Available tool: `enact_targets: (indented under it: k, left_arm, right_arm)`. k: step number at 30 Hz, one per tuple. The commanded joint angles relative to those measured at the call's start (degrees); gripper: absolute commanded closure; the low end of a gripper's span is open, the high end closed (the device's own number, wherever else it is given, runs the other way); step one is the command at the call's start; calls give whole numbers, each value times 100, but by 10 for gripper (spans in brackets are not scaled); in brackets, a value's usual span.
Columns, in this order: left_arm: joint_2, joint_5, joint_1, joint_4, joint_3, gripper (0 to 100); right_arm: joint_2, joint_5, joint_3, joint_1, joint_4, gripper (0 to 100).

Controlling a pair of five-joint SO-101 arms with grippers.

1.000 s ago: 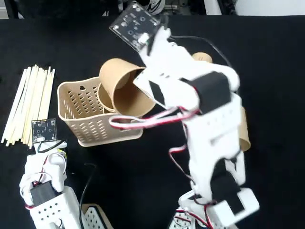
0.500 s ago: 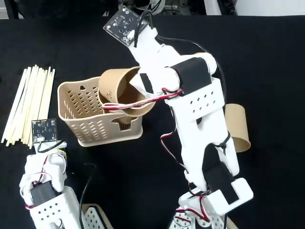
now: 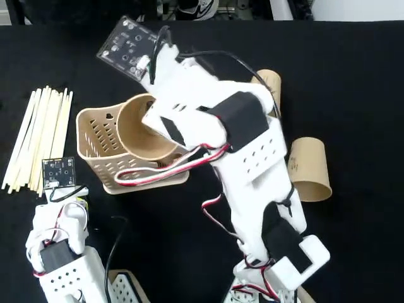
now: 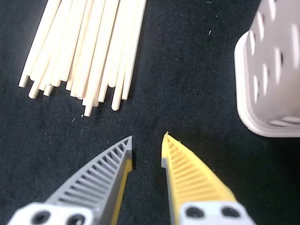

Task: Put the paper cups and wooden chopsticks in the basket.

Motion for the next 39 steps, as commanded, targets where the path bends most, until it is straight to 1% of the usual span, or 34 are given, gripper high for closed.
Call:
enact_targets:
  k: [1,7,14,16,20,22,23,24,26,27,29,31,35,39]
  left_arm:
    - [-18,-35,48,-70,110,887]
    - [-18,-35,48,-70,110,887]
    - [-18,-35,48,-70,110,887]
    - [-18,-35,48,-70,110,887]
    - [-18,-35,48,-70,110,887]
    - [-18,-35,40,-70,110,887]
    - [-18,-35,40,-70,110,887]
    - [-18,-35,40,-70,110,887]
    - [-18,-35,40,-70,110,887]
    - [-18,-35,40,-70,110,887]
    - [-18,-35,31,-70,110,887]
    - [-18,-35,31,-70,110,887]
    - [-18,-35,31,-70,110,887]
    - [-18,-35,22,-70,110,887]
  right_arm:
    - [-13,-18,198,62,-413,590]
    - [-22,-35,356,756,-1011,590]
    - [435,-9,1086,853,-1301,590]
    - [444,-35,866,879,-1187,590]
    - [453,-35,92,844,-396,590]
    - [453,-35,-215,835,-35,627]
    - [453,-35,-321,835,97,674]
    - [453,-35,-374,835,193,740]
    - [453,-44,-374,835,316,933]
    - [453,-44,-365,835,352,997]
    - [453,-53,-198,870,387,943]
    - [444,-53,-22,853,369,985]
    - [303,-44,224,835,246,987]
    - [-426,-229,558,835,0,987]
